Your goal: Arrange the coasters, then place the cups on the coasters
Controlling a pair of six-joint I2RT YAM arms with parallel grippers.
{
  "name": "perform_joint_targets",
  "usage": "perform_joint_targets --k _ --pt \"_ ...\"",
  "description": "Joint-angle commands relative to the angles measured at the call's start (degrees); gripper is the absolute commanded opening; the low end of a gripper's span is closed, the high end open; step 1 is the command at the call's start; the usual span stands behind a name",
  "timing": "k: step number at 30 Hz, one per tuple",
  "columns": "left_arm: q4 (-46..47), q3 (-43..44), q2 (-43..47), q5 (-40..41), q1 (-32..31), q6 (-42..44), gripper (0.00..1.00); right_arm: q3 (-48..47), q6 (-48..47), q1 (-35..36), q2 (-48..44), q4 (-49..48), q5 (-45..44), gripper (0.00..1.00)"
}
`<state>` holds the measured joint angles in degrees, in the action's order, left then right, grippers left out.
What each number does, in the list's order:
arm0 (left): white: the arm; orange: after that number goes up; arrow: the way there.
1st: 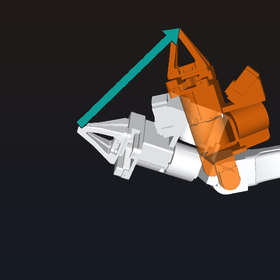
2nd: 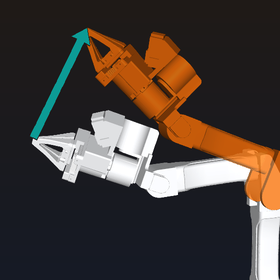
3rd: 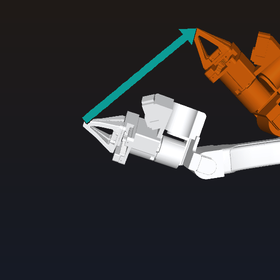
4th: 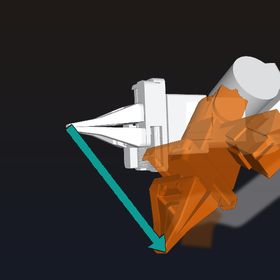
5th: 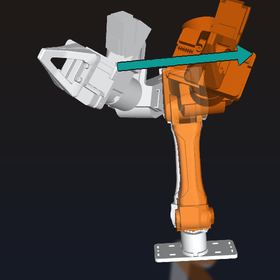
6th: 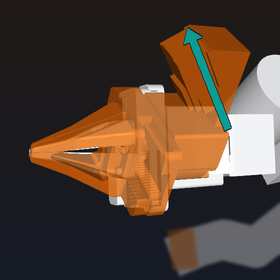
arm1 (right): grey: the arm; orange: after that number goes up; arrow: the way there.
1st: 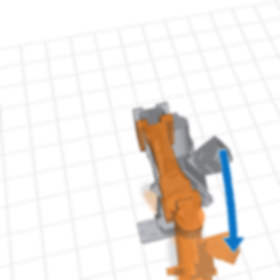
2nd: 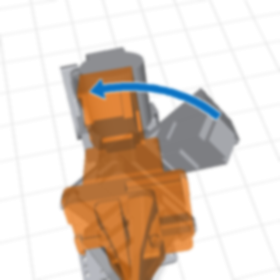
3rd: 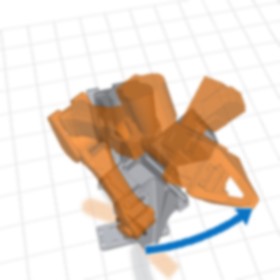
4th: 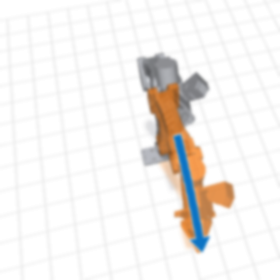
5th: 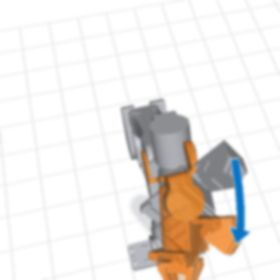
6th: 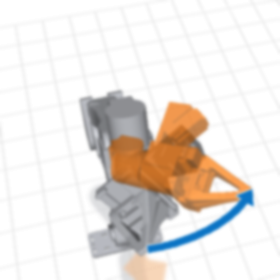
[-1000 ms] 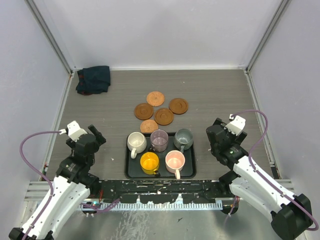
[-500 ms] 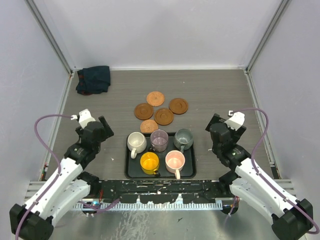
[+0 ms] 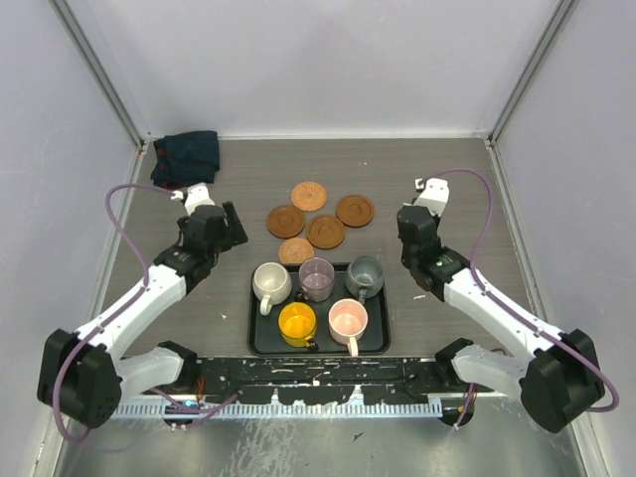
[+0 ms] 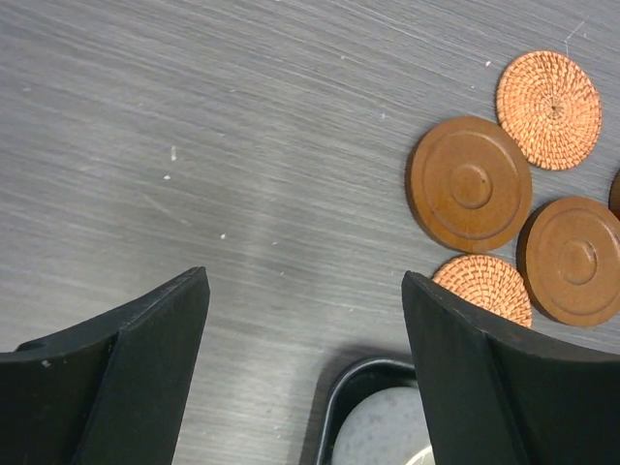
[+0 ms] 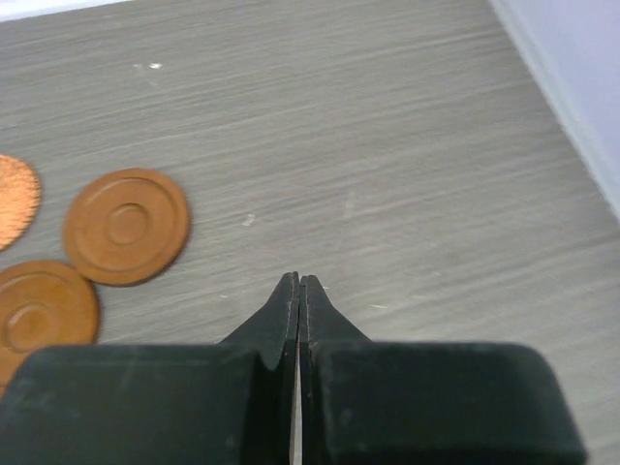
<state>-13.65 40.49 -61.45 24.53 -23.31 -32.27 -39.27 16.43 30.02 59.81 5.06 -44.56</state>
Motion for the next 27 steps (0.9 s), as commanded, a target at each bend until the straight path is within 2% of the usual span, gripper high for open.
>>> perform_joint_targets --k 1,9,10,11,12,16,18,22,27 --pt "9.2 4.2 -6.1 -3.5 -0.2 1.8 0.79 -5.7 -2.9 -1.8 4.6 -9.5 9.4 0.01" --pt "13.5 13.5 -23.6 -11.3 -0.2 3.0 0.47 -23.2 -2.5 -7.7 23.5 -5.3 34.9 0.01" --pt "13.8 14.5 -25.3 -12.1 -0.2 3.0 0.4 -25.6 -2.5 -8.2 26.0 -4.6 37.7 0.01" --pt "14.3 15.4 -27.1 -12.8 -0.2 2.9 0.27 -27.7 -2.7 -8.3 28.5 -4.0 40.3 0.01" --pt "15.0 16.3 -28.5 -13.8 -0.2 2.8 0.21 -29.6 -2.9 -8.4 30.7 -4.0 42.6 0.01" --pt "17.9 19.8 -34.2 -18.5 -0.2 3.8 0.03 -36.2 -3.9 -8.4 38.2 -4.2 49.9 0.01" --pt "17.9 22.2 -37.1 -21.3 -0.2 4.8 0.0 -39.9 -4.4 -8.4 42.6 -3.5 53.6 0.01" --pt "18.1 26.0 -41.1 -25.6 -0.1 6.5 0.0 -48.6 -4.7 -8.4 50.6 -0.6 59.6 0.01" --pt "16.1 31.1 -46.0 -30.1 -0.1 7.2 0.0 -55.0 -6.4 -7.1 57.3 1.1 62.5 0.01"
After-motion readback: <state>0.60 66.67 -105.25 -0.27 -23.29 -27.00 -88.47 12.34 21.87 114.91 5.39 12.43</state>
